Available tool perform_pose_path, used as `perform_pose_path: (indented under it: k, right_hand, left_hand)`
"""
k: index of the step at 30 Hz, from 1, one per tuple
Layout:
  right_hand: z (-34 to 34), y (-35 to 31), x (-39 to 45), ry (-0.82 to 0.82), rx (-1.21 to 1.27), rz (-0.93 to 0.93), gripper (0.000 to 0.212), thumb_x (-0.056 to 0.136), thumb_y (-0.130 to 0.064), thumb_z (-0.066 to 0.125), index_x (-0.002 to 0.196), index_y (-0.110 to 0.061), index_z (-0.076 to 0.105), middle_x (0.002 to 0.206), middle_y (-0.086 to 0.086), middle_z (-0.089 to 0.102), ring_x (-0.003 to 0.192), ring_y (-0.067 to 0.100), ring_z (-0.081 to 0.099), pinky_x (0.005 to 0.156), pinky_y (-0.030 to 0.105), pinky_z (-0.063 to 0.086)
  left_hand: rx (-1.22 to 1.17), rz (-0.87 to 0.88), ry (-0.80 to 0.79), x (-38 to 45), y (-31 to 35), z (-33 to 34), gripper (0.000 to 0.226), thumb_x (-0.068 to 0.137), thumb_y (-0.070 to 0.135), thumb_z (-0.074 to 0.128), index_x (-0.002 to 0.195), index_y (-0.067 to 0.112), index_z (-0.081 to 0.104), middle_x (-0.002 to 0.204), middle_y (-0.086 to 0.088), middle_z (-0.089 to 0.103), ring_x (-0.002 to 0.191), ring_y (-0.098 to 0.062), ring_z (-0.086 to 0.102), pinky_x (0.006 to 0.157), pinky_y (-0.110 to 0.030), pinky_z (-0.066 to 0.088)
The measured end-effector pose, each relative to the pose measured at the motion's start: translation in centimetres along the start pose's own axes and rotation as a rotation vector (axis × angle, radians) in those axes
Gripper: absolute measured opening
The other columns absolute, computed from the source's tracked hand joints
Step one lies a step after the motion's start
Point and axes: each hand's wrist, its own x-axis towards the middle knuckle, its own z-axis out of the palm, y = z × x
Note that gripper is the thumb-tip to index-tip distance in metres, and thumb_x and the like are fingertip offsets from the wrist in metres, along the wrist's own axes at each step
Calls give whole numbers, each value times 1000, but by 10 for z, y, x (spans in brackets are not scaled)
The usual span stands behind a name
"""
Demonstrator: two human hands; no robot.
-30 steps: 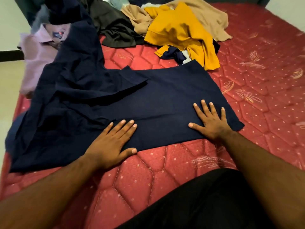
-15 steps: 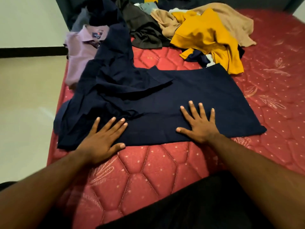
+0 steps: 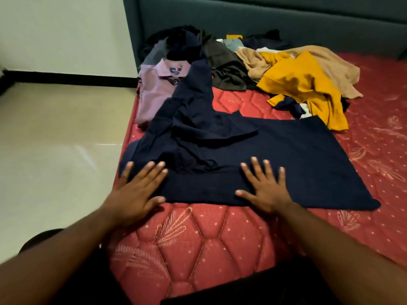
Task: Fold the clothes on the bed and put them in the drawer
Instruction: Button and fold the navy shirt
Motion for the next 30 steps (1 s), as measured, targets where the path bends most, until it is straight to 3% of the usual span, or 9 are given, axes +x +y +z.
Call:
perform_pose_path:
  k: [4,8,11,13,16,20,24,27,30]
  right_hand:
    - [23,-109,1,-5,77,-313,87,69,-89,5,143,-51,-18,153,-17,-28,145,17,-25,112,56,-18]
    - [19,-26,-5,-67,21,-78,81,65,-90,-5,136,-57,-25,152,-21,-29,146,14,-21,115,54,-12]
    - [4,57,-12,-212,1,212,75,75,-86,13,137,-60,-21,153,-20,-28,147,16,-17,116,59,0]
    - [-9,81,-2,-356,16,247,82,73,-91,22,139,-62,-16,154,-20,-25,148,21,-13,116,60,6]
    - [-34,67,16,-330,-45,260,83,71,-88,41,145,-53,24,160,-6,18,143,26,27,111,46,31]
    - [-70,11,57,12,-50,168,49,81,-69,54,94,-23,65,109,3,66,103,26,62,78,34,49]
    - [-82,-47,112,205,247,-81,24,89,-30,59,109,-18,67,119,6,64,112,29,59,88,41,51]
    - [-91,-71,149,124,203,-172,58,85,-23,65,139,-23,45,147,4,41,130,30,45,101,45,43]
    - [-92,-76,168,65,-2,-94,34,88,-19,55,121,-26,56,128,7,55,111,35,57,84,40,48]
  left_hand:
    - [-108,38,14,20,31,17,87,79,74,-21,150,26,-13,157,11,-17,148,-9,-9,117,-30,-12]
    - [-124,-42,-34,1,5,21,93,71,77,-28,151,31,-15,154,17,-21,145,-3,-15,117,-28,-14]
    - [-95,-88,11,3,7,9,83,85,72,-1,153,31,22,160,13,14,147,-6,16,118,-42,7]
    - [-66,-103,219,21,15,-6,55,91,53,23,108,26,68,118,4,66,112,-18,61,97,-46,29]
    - [-49,-155,484,57,21,-18,37,88,42,41,67,19,62,73,-1,59,70,-27,58,69,-38,36]
    - [-339,-449,502,75,19,1,25,86,37,65,97,15,67,105,-9,59,95,-33,56,76,-45,45]
    - [-394,-493,536,75,17,29,48,88,46,55,125,14,56,126,-9,55,113,-32,53,92,-48,44]
    - [-426,-486,587,79,15,33,62,87,49,49,137,11,48,126,-8,57,116,-30,51,95,-46,43]
    - [-406,-499,594,79,16,40,62,88,50,46,136,11,50,126,-9,56,118,-30,50,96,-47,43]
